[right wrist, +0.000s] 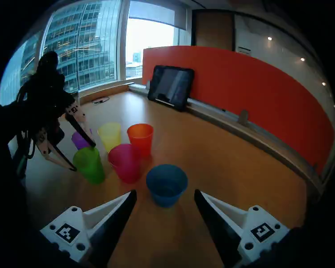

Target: Pour water

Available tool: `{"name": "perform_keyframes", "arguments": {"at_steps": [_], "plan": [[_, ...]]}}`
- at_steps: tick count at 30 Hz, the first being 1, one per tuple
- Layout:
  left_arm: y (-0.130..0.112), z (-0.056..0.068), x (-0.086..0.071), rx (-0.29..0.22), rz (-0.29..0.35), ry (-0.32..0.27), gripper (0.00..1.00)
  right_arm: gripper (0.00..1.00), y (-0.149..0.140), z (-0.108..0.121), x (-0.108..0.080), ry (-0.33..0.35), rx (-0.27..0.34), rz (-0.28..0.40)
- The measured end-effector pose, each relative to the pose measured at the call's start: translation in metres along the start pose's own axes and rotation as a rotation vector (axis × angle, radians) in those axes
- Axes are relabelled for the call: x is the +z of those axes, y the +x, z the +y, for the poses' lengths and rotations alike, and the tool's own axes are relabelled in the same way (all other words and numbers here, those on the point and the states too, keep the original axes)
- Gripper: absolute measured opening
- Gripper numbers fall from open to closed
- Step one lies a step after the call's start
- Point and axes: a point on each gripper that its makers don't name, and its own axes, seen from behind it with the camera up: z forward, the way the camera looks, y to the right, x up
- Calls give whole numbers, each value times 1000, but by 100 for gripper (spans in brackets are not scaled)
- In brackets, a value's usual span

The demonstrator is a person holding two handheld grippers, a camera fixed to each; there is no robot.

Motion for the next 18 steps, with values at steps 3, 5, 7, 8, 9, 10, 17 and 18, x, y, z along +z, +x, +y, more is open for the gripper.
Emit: {"name": "perform_keyframes", "arguments": {"at_steps": [3,5,7,8,9,10,17,18], "plan": [[-1,1,4,2,-6,-3,100,100,-1,0,2,1,0,-2],[-1,1,6,3,-10,-6,99,100,-1,0,3,3,0,-3],[-2,2,8,2,-15,-8,100,100,-1,0,4,3,0,-4],[-3,2,9,1,-17,-9,100,100,-1,1,4,3,0,-4],[-3,2,10,2,-18,-9,99,100,-1,1,5,3,0,-5],[-3,2,11,3,-19,-9,99,100,-2,1,5,4,0,-5],[-6,2,16,23,-27,0,100,100,-2,3,6,3,2,-6],[-6,1,16,27,-28,4,99,100,-2,3,6,3,3,-6]]}}
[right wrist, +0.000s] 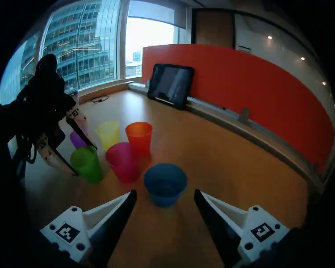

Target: Pour water

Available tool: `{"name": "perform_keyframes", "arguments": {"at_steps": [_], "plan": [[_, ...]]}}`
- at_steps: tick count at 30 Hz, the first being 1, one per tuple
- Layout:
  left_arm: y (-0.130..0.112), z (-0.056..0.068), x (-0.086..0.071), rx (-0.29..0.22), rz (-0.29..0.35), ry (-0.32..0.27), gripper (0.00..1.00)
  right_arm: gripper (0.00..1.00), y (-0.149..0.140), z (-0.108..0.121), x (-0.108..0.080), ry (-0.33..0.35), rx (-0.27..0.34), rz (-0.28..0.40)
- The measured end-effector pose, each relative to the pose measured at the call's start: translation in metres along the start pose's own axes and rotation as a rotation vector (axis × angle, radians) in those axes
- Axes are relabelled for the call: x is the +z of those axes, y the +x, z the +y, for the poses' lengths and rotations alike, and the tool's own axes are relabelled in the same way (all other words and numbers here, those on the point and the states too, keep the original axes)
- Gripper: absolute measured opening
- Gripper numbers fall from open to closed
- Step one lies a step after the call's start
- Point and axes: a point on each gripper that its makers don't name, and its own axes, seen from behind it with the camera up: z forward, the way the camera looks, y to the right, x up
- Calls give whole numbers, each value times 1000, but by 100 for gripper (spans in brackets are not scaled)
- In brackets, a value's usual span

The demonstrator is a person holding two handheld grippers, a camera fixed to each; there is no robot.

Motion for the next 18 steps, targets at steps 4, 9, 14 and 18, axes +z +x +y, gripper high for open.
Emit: {"name": "perform_keyframes", "arguments": {"at_steps": [4,9,14,18], "plan": [[-2,-2,2,11,-3,14,94,100,0,0,1,0,1,-1],[-3,-1,4,20,-5,15,88,100,-1,0,2,4,2,-2],[-1,0,3,25,4,13,87,100,-1,-1,4,6,1,-5],[5,-1,0,18,23,13,87,100,-2,-2,6,11,3,-7]]}}
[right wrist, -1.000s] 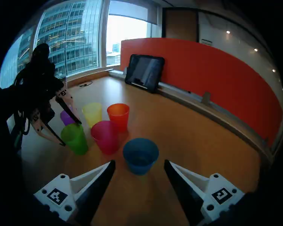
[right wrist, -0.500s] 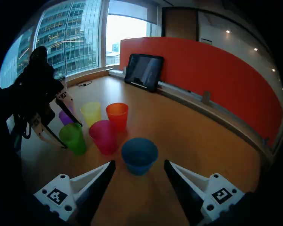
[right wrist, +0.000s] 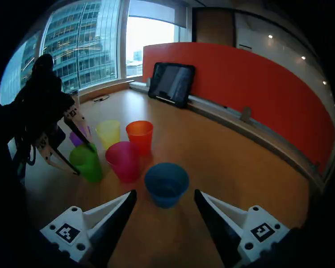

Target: Pour water

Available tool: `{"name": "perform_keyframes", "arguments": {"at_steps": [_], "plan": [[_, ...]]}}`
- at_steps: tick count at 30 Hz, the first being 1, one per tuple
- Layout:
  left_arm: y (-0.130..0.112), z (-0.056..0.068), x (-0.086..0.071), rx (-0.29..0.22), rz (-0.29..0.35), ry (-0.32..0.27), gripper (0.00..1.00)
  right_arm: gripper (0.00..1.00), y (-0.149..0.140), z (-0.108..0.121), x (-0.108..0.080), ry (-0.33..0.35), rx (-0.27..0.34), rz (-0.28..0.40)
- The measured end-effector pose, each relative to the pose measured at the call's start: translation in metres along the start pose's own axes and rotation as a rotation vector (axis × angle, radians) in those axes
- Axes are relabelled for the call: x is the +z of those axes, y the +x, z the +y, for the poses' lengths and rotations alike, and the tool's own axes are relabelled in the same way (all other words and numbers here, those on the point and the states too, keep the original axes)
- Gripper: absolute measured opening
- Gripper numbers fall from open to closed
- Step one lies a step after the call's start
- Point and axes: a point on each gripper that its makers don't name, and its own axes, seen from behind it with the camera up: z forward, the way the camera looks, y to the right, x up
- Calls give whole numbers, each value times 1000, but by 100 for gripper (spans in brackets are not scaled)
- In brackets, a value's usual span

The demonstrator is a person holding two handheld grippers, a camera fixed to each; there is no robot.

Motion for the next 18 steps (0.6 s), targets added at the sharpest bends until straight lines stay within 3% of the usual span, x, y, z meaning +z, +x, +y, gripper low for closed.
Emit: {"name": "perform_keyframes", "arguments": {"at_steps": [18], "plan": [[18,-9,-28,-12,68,22,87,100,-15,4,24,5,-2,-39]]}}
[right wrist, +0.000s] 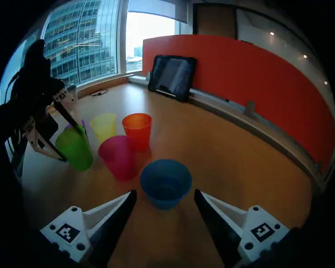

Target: Pour water

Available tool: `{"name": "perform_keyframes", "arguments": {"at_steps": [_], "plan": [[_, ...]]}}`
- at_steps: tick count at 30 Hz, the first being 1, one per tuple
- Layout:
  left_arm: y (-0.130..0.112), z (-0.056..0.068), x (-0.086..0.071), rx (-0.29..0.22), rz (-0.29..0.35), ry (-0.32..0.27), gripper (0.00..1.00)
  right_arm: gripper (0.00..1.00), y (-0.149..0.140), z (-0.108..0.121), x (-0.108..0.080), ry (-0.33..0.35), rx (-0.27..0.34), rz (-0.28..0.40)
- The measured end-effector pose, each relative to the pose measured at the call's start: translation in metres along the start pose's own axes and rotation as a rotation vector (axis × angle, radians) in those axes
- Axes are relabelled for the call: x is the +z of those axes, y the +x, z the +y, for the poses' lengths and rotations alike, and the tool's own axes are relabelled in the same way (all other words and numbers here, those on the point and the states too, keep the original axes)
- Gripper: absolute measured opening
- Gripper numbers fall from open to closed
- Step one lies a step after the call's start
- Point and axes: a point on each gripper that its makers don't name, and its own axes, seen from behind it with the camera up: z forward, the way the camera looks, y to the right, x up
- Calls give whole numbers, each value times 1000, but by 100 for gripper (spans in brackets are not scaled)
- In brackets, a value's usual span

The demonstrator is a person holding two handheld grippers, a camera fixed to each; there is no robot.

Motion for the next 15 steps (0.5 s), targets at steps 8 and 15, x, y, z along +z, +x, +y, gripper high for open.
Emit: {"name": "perform_keyframes", "arguments": {"at_steps": [8,15], "plan": [[8,1,-11,-22,38,-2,87,100,-4,1,12,1,6,-14],[10,0,-17,-23,48,7,87,100,-6,1,23,10,10,-21]]}}
